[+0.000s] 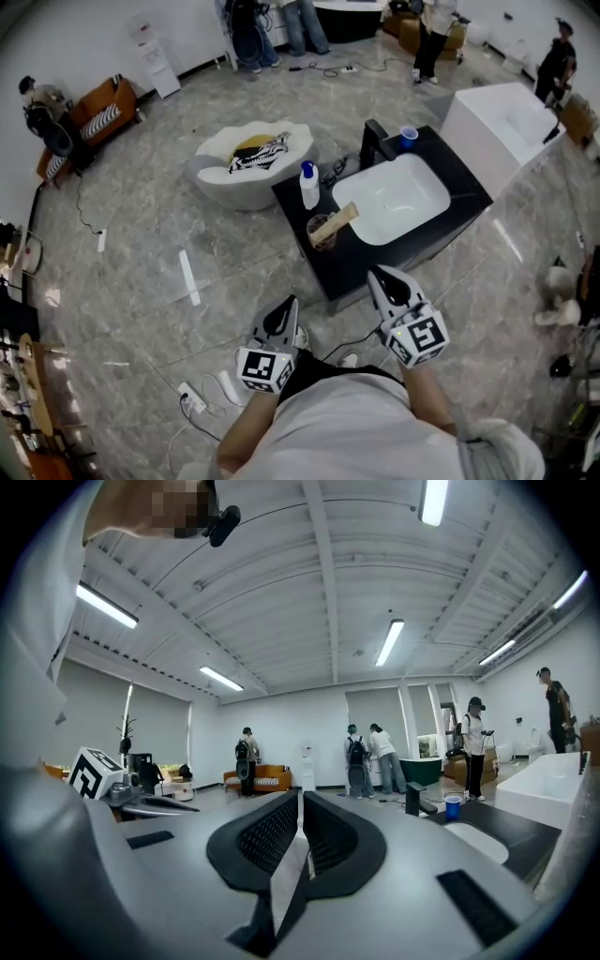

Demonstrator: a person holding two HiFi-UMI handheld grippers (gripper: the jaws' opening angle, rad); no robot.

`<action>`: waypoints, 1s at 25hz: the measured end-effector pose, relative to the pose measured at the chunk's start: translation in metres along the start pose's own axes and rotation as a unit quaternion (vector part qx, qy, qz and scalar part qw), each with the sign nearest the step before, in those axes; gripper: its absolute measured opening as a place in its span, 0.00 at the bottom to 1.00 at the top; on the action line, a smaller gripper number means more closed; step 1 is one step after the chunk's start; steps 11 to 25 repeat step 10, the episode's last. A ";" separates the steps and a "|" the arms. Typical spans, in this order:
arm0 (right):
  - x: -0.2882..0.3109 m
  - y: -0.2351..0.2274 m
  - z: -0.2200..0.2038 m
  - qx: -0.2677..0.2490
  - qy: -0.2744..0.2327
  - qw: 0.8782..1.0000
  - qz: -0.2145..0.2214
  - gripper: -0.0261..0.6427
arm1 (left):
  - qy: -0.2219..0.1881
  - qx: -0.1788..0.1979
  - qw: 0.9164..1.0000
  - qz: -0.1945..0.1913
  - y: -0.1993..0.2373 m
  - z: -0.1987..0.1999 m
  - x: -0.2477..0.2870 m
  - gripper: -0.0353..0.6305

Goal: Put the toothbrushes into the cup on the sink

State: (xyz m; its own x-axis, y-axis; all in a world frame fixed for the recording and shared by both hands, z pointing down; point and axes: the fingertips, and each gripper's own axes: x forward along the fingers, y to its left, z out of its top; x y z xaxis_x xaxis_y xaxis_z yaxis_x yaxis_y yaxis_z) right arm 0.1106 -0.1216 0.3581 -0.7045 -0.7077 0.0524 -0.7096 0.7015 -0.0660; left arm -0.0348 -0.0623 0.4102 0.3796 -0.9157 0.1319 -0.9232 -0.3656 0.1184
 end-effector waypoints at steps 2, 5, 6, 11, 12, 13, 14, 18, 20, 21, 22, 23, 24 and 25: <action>0.001 -0.003 0.002 -0.002 -0.001 1.000 -0.006 0.11 | 0.002 -0.004 1.000 -0.004 0.002 -0.002 0.003 0.06; 0.002 -0.004 0.005 -0.004 0.000 1.000 -0.011 0.11 | 0.002 -0.005 1.000 -0.013 0.002 -0.001 0.009 0.06; 0.003 -0.004 0.006 -0.005 0.000 1.000 -0.011 0.11 | 0.000 -0.004 1.000 -0.015 0.002 0.001 0.011 0.06; 0.008 0.000 0.007 -0.006 0.003 1.000 -0.009 0.11 | -0.004 -0.003 1.000 -0.021 0.004 0.006 0.017 0.06; 0.008 0.000 0.007 -0.006 0.003 1.000 -0.009 0.11 | -0.004 -0.003 1.000 -0.021 0.004 0.006 0.017 0.06; 0.008 0.000 0.007 -0.006 0.003 1.000 -0.009 0.11 | -0.004 -0.003 1.000 -0.021 0.004 0.006 0.017 0.06; 0.008 0.000 0.007 -0.006 0.003 1.000 -0.009 0.11 | -0.004 -0.003 1.000 -0.021 0.004 0.006 0.017 0.06; 0.008 0.000 0.007 -0.006 0.003 1.000 -0.009 0.11 | -0.004 -0.003 1.000 -0.021 0.004 0.006 0.017 0.06; 0.008 0.000 0.007 -0.006 0.003 1.000 -0.009 0.11 | -0.004 -0.003 1.000 -0.021 0.004 0.006 0.017 0.06; 0.008 0.000 0.007 -0.006 0.003 1.000 -0.009 0.11 | -0.004 -0.003 1.000 -0.021 0.004 0.006 0.017 0.06; 0.008 0.000 0.007 -0.006 0.003 1.000 -0.009 0.11 | -0.004 -0.003 1.000 -0.021 0.004 0.006 0.017 0.06; 0.008 0.000 0.007 -0.006 0.003 1.000 -0.009 0.11 | -0.004 -0.003 1.000 -0.021 0.004 0.006 0.017 0.06; 0.008 0.000 0.007 -0.006 0.003 1.000 -0.009 0.11 | -0.004 -0.003 1.000 -0.021 0.004 0.006 0.017 0.06; 0.008 0.000 0.007 -0.006 0.003 1.000 -0.009 0.11 | -0.004 -0.003 1.000 -0.021 0.004 0.006 0.017 0.06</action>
